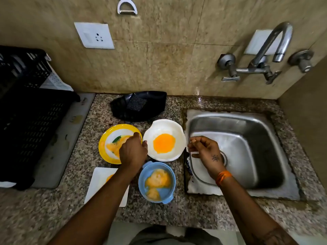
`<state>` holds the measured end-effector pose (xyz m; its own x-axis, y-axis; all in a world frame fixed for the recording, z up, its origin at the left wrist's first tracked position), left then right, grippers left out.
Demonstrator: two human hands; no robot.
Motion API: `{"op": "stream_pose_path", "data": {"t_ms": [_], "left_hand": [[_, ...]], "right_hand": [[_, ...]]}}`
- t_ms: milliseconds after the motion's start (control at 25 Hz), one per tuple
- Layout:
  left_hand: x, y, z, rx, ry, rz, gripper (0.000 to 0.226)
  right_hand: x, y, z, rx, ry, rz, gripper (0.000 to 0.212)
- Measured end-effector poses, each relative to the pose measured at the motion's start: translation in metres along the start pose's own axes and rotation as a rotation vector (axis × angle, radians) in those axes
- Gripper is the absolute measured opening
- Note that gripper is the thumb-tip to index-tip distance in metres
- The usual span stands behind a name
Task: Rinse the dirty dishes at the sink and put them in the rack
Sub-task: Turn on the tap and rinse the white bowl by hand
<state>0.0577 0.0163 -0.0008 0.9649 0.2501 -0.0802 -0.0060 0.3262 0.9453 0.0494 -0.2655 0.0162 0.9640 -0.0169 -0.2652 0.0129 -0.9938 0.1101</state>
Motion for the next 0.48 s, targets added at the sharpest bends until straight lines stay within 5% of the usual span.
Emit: {"op": "stream_pose_path", "data": {"t_ms": [200,480], "left_hand": [[-0.004,-0.027,0.000,0.088,0.098,-0.222,0.051],[0.002,-0.032,0.003,-0.145,0.253,-0.189,0.035]], "right_hand": [[0.019,-0.003,0.003,0.002,-0.029,-0.035,0.018],[0.032,0.005,0.002,0.031,-0.045,-0.070,0.018]]}}
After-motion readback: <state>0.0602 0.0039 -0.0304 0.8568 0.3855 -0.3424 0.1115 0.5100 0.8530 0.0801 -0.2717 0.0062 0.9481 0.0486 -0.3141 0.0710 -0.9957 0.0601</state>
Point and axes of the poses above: each hand's wrist, its own x-axis towards the middle knuckle, its own y-axis out of the back of the hand, z = x × y, the point moved 6 cm from there along x, towards the middle knuckle, and after that the axes turned 4 degrees about -z, right-handed, at the moved point
